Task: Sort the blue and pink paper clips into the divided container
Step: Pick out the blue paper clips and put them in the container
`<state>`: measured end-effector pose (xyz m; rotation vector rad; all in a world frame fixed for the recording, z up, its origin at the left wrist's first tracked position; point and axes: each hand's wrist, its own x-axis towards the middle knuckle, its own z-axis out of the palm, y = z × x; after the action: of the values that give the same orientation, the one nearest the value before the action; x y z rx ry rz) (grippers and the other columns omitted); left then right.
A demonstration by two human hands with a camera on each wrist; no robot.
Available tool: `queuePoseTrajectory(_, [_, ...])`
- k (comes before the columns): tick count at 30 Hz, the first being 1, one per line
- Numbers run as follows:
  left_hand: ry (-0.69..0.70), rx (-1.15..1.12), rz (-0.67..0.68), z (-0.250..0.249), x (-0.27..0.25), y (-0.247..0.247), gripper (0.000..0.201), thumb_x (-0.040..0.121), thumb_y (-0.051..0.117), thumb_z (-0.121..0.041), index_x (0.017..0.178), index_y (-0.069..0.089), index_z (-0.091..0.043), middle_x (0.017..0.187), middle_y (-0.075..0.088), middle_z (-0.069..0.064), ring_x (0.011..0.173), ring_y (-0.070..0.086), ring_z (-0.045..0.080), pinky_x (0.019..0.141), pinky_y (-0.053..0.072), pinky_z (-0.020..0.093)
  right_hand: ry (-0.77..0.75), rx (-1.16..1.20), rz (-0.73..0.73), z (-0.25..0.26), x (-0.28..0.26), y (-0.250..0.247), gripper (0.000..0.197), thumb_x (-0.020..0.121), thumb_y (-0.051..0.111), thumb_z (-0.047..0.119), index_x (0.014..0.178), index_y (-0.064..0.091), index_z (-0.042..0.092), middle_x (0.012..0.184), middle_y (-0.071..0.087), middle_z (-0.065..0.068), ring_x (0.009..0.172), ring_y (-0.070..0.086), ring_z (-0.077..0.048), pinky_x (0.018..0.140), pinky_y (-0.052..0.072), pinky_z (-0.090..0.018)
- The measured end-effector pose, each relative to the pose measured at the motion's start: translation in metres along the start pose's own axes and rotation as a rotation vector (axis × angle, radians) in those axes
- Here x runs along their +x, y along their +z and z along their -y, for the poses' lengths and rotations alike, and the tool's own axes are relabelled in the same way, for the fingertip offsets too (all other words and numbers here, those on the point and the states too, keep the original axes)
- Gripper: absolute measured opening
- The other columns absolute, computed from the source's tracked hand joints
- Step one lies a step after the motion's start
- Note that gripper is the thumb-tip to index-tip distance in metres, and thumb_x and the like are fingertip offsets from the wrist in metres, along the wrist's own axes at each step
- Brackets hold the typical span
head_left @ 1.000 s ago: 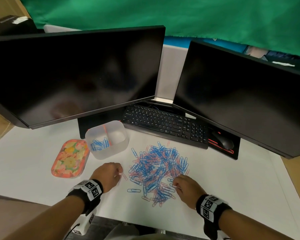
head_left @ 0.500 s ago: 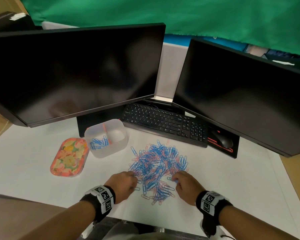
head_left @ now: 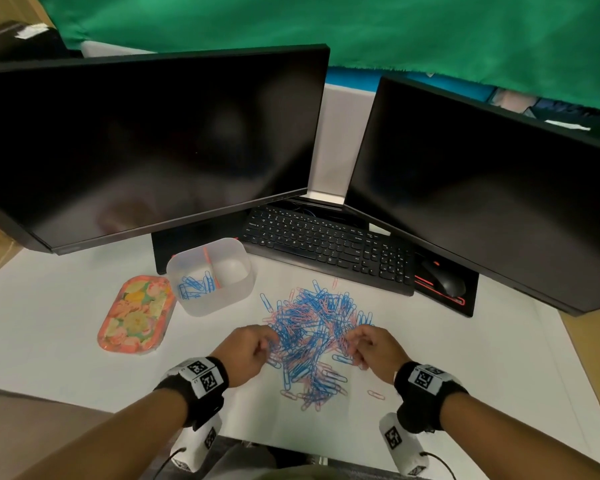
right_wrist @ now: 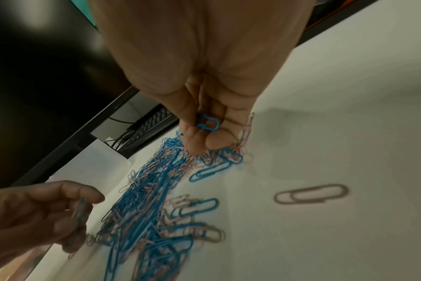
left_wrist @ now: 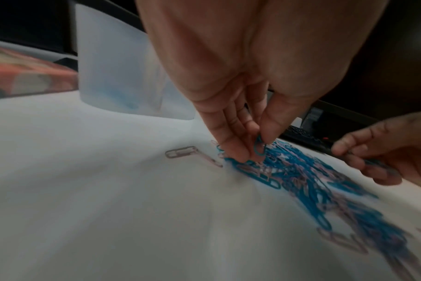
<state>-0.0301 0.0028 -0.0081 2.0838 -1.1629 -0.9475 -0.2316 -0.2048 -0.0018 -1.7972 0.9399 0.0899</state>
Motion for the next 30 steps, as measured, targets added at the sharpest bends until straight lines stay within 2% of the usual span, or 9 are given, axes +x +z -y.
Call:
queuePoseTrajectory(2, [-0.024, -0.027, -0.007, -0.002, 0.002, 0.001, 0.029, 0.088, 0.045, -0.002, 0.089, 0.065, -0.024, 0.085, 0.062, -0.006, 0.072, 0.056, 0.004, 0.067, 0.043, 0.008, -0.012, -0.055, 0.009, 0.002, 0.0, 0.003, 0.028, 0.092, 0.04, 0.0, 0.083, 0.06, 0.016, 0.079, 0.065, 0.0, 0.067, 0.056, -0.011, 0.065, 0.044, -0.022])
queuePoseTrajectory(5, [-0.081, -0.111, 0.018, -0.007, 0.005, 0.003, 0.03, 0.087, 0.051, -0.002, 0.072, 0.057, -0.027, 0.076, 0.059, -0.007, 0.064, 0.052, 0.002, 0.062, 0.042, 0.011, -0.122, -0.198, 0.015, 0.004, -0.005, 0.009, 0.025, 0.092, 0.045, 0.003, 0.077, 0.054, 0.022, 0.08, 0.06, 0.005, 0.071, 0.054, -0.005, 0.064, 0.041, -0.013])
queuePoseTrajectory(7, [-0.131, -0.112, 0.034, -0.011, 0.006, 0.005, 0.026, 0.087, 0.055, -0.008, 0.069, 0.056, -0.027, 0.068, 0.057, -0.008, 0.059, 0.05, 0.001, 0.061, 0.041, 0.015, -0.231, -0.321, 0.02, 0.001, -0.009, 0.013, 0.026, 0.088, 0.045, 0.002, 0.078, 0.05, 0.025, 0.077, 0.057, 0.003, 0.068, 0.051, -0.009, 0.063, 0.043, -0.017])
queuePoseTrajectory(10, [-0.199, -0.009, 0.058, -0.015, 0.009, 0.011, 0.014, 0.079, 0.068, -0.026, 0.07, 0.058, -0.025, 0.073, 0.06, -0.009, 0.066, 0.053, 0.005, 0.064, 0.044, 0.019, -0.297, -0.489, 0.029, -0.004, -0.01, 0.019, 0.022, 0.083, 0.043, -0.001, 0.082, 0.046, 0.021, 0.078, 0.048, 0.005, 0.071, 0.049, -0.015, 0.066, 0.044, -0.026])
queuePoseTrajectory(14, [-0.268, 0.277, 0.105, -0.026, 0.008, 0.024, 0.024, 0.073, 0.071, -0.045, 0.073, 0.058, -0.024, 0.084, 0.065, -0.004, 0.075, 0.06, 0.014, 0.068, 0.051, 0.026, -0.308, -0.578, 0.037, -0.008, -0.009, 0.025, 0.022, 0.084, 0.045, 0.0, 0.095, 0.049, 0.019, 0.092, 0.05, 0.004, 0.081, 0.052, -0.017, 0.073, 0.048, -0.028])
queuePoseTrajectory(17, [-0.301, 0.344, 0.102, -0.03, 0.01, 0.03, 0.021, 0.077, 0.071, -0.038, 0.076, 0.059, -0.021, 0.086, 0.065, -0.001, 0.079, 0.062, 0.018, 0.07, 0.051, 0.027, -0.309, -0.606, 0.041, -0.008, -0.005, 0.026, 0.026, 0.086, 0.044, 0.002, 0.105, 0.053, 0.018, 0.097, 0.049, 0.007, 0.086, 0.05, -0.013, 0.077, 0.045, -0.023])
queuePoseTrajectory(21, [-0.3, 0.336, 0.079, -0.031, 0.013, 0.03, 0.002, 0.078, 0.061, -0.024, 0.076, 0.06, -0.023, 0.092, 0.067, -0.001, 0.084, 0.064, 0.019, 0.068, 0.048, 0.025, -0.278, -0.609, 0.039, -0.003, -0.002, 0.027, 0.029, 0.085, 0.042, -0.002, 0.104, 0.054, 0.017, 0.095, 0.05, 0.006, 0.084, 0.049, -0.013, 0.073, 0.04, -0.021])
queuePoseTrajectory(25, [-0.294, 0.292, 0.085, -0.027, 0.009, 0.024, 0.009, 0.078, 0.056, -0.022, 0.07, 0.055, -0.026, 0.087, 0.064, -0.004, 0.081, 0.06, 0.018, 0.073, 0.051, 0.026, -0.226, -0.608, 0.072, 0.0, 0.001, 0.026, 0.034, 0.082, 0.04, -0.007, 0.101, 0.052, 0.019, 0.093, 0.048, 0.006, 0.083, 0.049, -0.014, 0.07, 0.037, -0.02])
queuePoseTrajectory(30, [-0.238, 0.148, 0.072, -0.02, 0.003, 0.014, 0.017, 0.076, 0.06, -0.02, 0.064, 0.054, -0.03, 0.086, 0.066, -0.008, 0.081, 0.062, 0.013, 0.075, 0.052, 0.023, -0.21, -0.625, 0.124, -0.006, 0.003, 0.024, 0.034, 0.085, 0.04, -0.006, 0.104, 0.051, 0.021, 0.103, 0.045, 0.007, 0.094, 0.051, -0.014, 0.083, 0.043, -0.021])
